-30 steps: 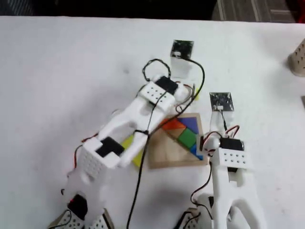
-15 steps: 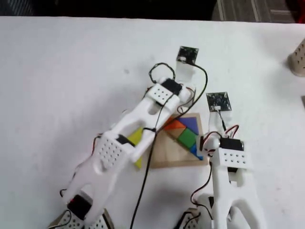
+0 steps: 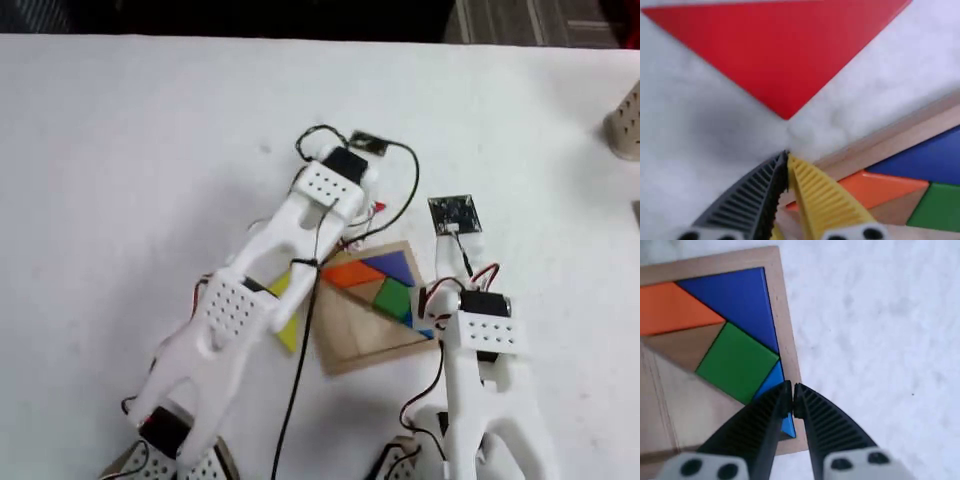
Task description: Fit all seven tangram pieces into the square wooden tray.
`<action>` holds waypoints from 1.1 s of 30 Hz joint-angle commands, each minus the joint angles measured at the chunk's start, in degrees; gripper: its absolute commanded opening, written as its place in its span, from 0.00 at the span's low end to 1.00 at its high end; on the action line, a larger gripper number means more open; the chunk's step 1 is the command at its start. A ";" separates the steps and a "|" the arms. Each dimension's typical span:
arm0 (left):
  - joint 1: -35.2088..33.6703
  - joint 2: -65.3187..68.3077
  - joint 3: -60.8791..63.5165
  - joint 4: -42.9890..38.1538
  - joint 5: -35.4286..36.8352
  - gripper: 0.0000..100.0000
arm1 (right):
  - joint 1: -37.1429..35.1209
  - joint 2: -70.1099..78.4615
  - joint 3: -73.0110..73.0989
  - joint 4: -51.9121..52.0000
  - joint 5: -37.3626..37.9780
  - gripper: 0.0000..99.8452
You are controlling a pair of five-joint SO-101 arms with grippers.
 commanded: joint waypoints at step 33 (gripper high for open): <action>1.98 -10.33 25.58 -58.29 2.99 0.02 | -0.48 -2.33 -0.44 -0.66 0.70 0.02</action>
